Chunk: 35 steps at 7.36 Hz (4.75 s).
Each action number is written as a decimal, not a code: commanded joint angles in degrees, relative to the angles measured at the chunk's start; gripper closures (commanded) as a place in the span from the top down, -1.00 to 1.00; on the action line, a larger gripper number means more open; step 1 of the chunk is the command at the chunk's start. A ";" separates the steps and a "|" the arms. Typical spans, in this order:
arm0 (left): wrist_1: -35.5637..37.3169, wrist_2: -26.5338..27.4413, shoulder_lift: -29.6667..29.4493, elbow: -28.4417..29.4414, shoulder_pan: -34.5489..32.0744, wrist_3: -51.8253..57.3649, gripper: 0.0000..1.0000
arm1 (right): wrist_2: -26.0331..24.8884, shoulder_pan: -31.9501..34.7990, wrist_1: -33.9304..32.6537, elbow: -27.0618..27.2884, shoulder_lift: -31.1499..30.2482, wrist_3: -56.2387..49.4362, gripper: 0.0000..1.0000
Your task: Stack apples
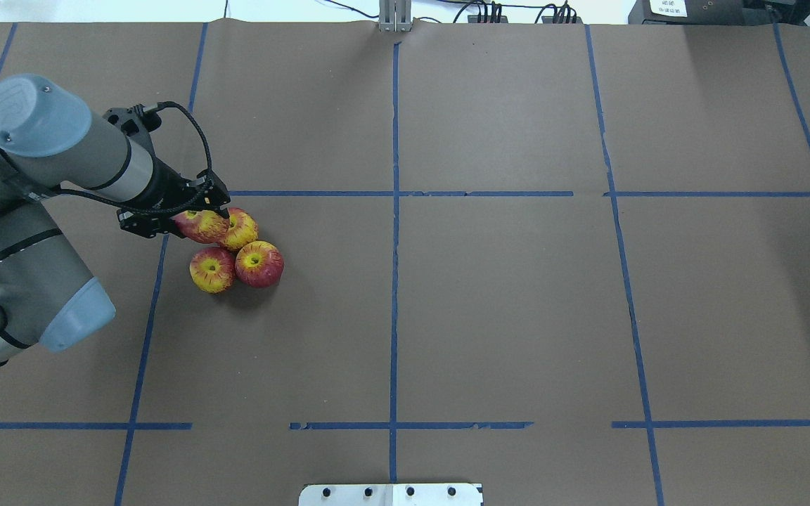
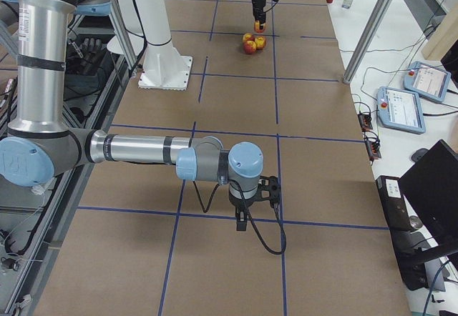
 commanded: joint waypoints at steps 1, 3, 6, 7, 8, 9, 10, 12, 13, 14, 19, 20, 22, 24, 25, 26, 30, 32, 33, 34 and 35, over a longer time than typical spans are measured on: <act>-0.04 2.17 -1.09 -0.35 1.75 -3.30 -0.91 | 0.00 0.00 0.00 0.00 0.00 0.00 1.00; 0.05 2.18 -0.91 -0.70 1.85 -3.30 -0.88 | 0.00 0.00 0.00 0.00 0.00 0.00 1.00; 0.05 2.09 -0.12 -1.32 2.02 -3.30 -0.81 | 0.00 0.00 0.00 0.00 0.00 0.00 1.00; 0.05 2.09 -0.12 -1.32 2.11 -3.30 -0.82 | 0.00 0.00 0.00 0.00 0.00 0.00 1.00; 0.13 2.00 -0.12 -1.14 2.89 -3.30 -0.82 | 0.00 0.00 0.00 0.00 0.00 0.00 1.00; 0.14 2.00 -0.12 -1.06 2.99 -3.39 -0.82 | 0.00 0.00 0.00 0.00 0.00 0.00 1.00; 0.14 1.91 -0.12 -0.88 2.99 -3.39 -0.82 | 0.00 0.00 0.00 0.00 0.00 0.00 1.00; 0.14 1.74 -0.03 -0.62 2.99 -3.22 -0.53 | 0.00 0.00 0.00 0.00 0.00 0.00 1.00; 0.14 1.82 -0.03 -0.62 2.99 -3.21 -0.29 | 0.00 0.00 0.00 0.00 0.00 0.00 1.00; 0.14 1.91 -0.03 -0.70 2.99 -3.04 0.03 | 0.00 0.00 0.00 0.00 0.00 0.00 1.00; 0.14 2.09 0.58 -1.32 2.90 -2.69 0.98 | 0.00 0.00 0.00 0.00 0.00 0.00 1.00; 0.14 1.91 0.76 -1.75 2.47 -2.60 0.98 | 0.00 0.00 0.00 0.00 0.00 0.00 1.00; 0.14 1.47 1.98 -4.73 -1.90 -1.73 0.98 | 0.00 0.00 0.00 0.00 0.00 0.00 1.00; 0.22 1.12 3.47 -6.50 -8.06 11.22 0.98 | 0.00 0.00 0.00 0.00 0.00 0.00 1.00; 0.05 -0.79 6.88 -6.50 -10.44 21.81 0.98 | 0.00 0.00 0.00 0.00 0.00 0.00 1.00; -0.21 -3.34 11.26 -6.50 -14.98 33.41 0.98 | 0.00 0.00 0.00 0.00 0.00 0.00 1.00; 4.75 -7.40 27.19 -4.75 -32.73 77.53 0.98 | 0.00 0.00 0.00 0.00 0.00 0.00 1.00; 13.81 -7.40 28.97 -3.96 -41.71 91.58 1.00 | 0.00 0.00 0.00 0.00 0.00 0.00 1.00; 17.50 -8.01 28.88 -2.56 -45.49 91.97 1.00 | 0.00 0.00 0.00 0.00 0.00 0.00 1.00; 18.41 -12.20 28.97 -2.46 -46.66 92.06 1.00 | 0.00 0.00 0.00 0.00 0.00 0.00 1.00; 18.33 -14.07 30.10 -2.55 -46.76 92.06 1.00 | 0.00 0.00 0.00 0.00 0.00 0.00 1.00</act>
